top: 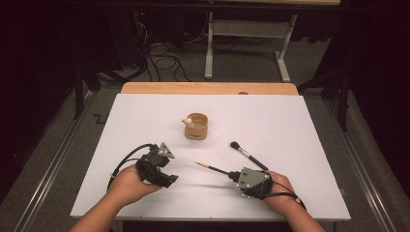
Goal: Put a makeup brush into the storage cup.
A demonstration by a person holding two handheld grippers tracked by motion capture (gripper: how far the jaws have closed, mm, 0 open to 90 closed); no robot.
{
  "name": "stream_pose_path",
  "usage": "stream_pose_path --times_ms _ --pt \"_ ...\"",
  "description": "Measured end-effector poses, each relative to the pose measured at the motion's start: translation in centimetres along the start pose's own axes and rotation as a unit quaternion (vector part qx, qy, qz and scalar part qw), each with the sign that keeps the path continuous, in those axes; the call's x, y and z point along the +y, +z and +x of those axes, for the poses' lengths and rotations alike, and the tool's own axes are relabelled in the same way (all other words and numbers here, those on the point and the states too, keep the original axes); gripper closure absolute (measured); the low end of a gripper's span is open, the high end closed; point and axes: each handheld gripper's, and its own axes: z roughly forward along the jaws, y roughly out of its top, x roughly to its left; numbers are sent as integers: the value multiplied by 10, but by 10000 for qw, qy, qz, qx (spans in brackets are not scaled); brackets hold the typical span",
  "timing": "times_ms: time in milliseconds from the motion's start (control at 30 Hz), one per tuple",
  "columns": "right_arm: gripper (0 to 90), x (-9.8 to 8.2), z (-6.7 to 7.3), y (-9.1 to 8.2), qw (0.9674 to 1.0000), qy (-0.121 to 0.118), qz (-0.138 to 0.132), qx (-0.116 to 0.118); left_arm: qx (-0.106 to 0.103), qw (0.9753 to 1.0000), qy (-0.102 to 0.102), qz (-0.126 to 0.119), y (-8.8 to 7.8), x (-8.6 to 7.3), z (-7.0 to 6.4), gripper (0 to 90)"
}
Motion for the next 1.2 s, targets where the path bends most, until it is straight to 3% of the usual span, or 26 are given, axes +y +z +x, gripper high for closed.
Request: stream_pose_path --times_ms 167,333,367,533,667,700,733,800,833,867,1000,1033,1167,1200 --pt "860 -2 0 1 9997 189 -120 -67 79 9990 -254 -363 3 -12 6 374" --pt "861 -4 -2 1 9995 265 -153 -92 230 9975 -294 -604 4 -18 6 373" --pt "860 -4 -2 2 9991 358 -208 -122 230 9964 -326 -743 5 -22 7 373" --pt "861 -6 -2 1 9987 405 -263 -161 295 9949 -365 -891 9 -28 7 373" --pt "861 -9 0 1 9973 592 -371 -230 390 9925 -376 -1096 12 -35 6 373" --pt "860 -12 2 2 9969 630 -393 -256 433 9904 -409 -1245 13 -38 6 373" --pt "860 -12 2 2 9969 630 -393 -256 433 9904 -409 -1245 13 -38 6 373" --pt "861 -13 2 1 9965 668 -416 -273 500 9881 -440 -1388 13 -41 5 373" --pt "860 -14 1 0 9950 803 -492 -321 489 9849 -502 -1581 15 -44 5 374" --pt "861 -14 1 -1 9942 872 -532 -345 489 9849 -502 -1581 15 -44 5 374" --pt "860 -17 -1 -3 9913 1084 -631 -390 446 9782 -652 -1922 16 -50 5 369" --pt "860 -18 -1 -3 9894 1234 -635 -428 454 9763 -658 -2013 14 -51 5 368" --pt "861 -21 -2 -3 9882 1284 -696 -459 380 9678 -855 -2337 14 -57 8 368" --pt "860 -21 -1 -3 9864 1399 -721 -472 340 9657 -889 -2415 15 -59 8 366"
